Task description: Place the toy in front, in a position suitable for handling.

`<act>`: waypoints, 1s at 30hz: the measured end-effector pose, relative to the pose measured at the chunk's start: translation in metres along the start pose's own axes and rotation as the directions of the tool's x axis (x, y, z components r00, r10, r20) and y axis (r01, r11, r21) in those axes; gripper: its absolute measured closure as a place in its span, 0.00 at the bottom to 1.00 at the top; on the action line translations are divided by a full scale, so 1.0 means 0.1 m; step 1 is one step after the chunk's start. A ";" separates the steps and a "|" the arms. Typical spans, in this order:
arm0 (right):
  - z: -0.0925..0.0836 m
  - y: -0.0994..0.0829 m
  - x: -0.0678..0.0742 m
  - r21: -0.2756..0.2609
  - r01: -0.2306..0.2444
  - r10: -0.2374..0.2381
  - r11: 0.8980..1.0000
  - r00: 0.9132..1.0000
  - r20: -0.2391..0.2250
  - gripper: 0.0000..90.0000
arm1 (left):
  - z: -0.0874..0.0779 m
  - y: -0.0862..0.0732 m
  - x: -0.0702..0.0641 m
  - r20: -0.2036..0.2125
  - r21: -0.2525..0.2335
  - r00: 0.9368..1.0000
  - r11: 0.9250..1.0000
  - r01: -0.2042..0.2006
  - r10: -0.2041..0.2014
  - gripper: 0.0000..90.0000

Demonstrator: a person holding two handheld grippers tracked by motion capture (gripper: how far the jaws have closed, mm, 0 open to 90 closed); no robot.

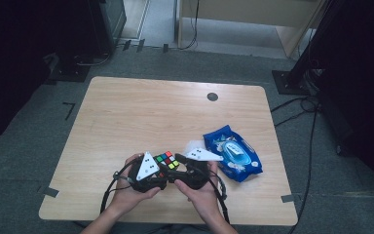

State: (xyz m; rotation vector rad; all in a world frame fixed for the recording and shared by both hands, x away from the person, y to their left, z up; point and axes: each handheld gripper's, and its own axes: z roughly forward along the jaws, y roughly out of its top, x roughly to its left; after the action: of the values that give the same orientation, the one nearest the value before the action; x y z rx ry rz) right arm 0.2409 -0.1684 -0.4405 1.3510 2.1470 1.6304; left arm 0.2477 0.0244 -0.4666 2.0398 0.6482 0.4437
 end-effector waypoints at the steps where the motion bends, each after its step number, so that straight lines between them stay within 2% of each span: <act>1: -0.03 0.02 -0.02 -0.015 -0.009 0.009 1.000 1.000 -0.005 0.34 | 0.00 -0.01 0.02 0.000 -0.003 1.000 1.000 0.012 -0.012 0.38; 4: -0.17 0.04 -0.13 -0.096 -0.027 0.028 0.995 1.000 0.008 0.34 | -0.06 0.00 0.15 -0.011 -0.017 0.998 0.998 0.064 -0.065 0.38; 5: -0.21 0.03 -0.16 -0.127 -0.033 0.036 0.991 0.999 0.022 0.34 | -0.07 0.00 0.19 -0.011 -0.024 0.996 0.996 0.084 -0.084 0.38; 6: -0.23 0.01 -0.18 -0.140 -0.027 0.033 0.990 0.999 0.038 0.34 | -0.10 0.01 0.26 -0.010 -0.033 0.993 0.992 0.120 -0.120 0.38; 7: -0.24 -0.03 -0.21 -0.154 -0.015 0.027 0.988 0.997 0.074 0.36 | -0.11 0.01 0.30 -0.010 -0.041 0.989 0.989 0.145 -0.145 0.38; 8: -0.23 -0.06 -0.22 -0.157 -0.011 0.025 0.988 0.996 0.086 0.36 | -0.13 0.00 0.36 -0.013 -0.050 0.984 0.983 0.175 -0.176 0.38; 10: -0.18 -0.15 -0.23 -0.131 -0.009 0.020 0.991 0.997 0.080 0.36 | -0.17 -0.01 0.45 -0.015 -0.064 0.976 0.974 0.217 -0.218 0.38; 13: -0.03 -0.26 -0.17 -0.071 0.023 -0.018 0.997 0.998 0.065 0.35 | -0.22 0.00 0.52 -0.013 -0.084 0.967 0.964 0.254 -0.256 0.38; 15: 0.07 -0.31 -0.10 -0.047 0.049 -0.047 0.998 0.998 0.045 0.34 | -0.24 0.01 0.52 -0.003 -0.091 0.964 0.960 0.266 -0.267 0.38; 17: 0.16 -0.33 -0.03 -0.033 0.076 -0.075 0.997 0.997 0.027 0.34 | -0.24 0.02 0.50 0.003 -0.092 0.964 0.960 0.266 -0.267 0.38; 22: 0.28 -0.33 0.11 -0.037 0.099 -0.099 0.994 0.995 0.003 0.31 | -0.21 0.05 0.44 0.025 -0.092 0.960 0.955 0.281 -0.280 0.38; 24: 0.30 -0.33 0.14 -0.039 0.104 -0.104 0.994 0.995 0.012 0.32 | -0.20 0.06 0.41 0.035 -0.091 0.958 0.953 0.288 -0.286 0.38; 30: 0.32 -0.34 0.15 -0.056 0.103 -0.102 0.993 0.995 0.022 0.36 | -0.16 0.08 0.31 0.055 -0.085 0.961 0.958 0.275 -0.271 0.38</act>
State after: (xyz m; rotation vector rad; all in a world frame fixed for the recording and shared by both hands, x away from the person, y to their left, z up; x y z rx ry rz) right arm 0.2311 -0.1358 -0.4759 1.2143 2.1052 1.6196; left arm 0.2660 0.0502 -0.4494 1.8344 0.8540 0.2618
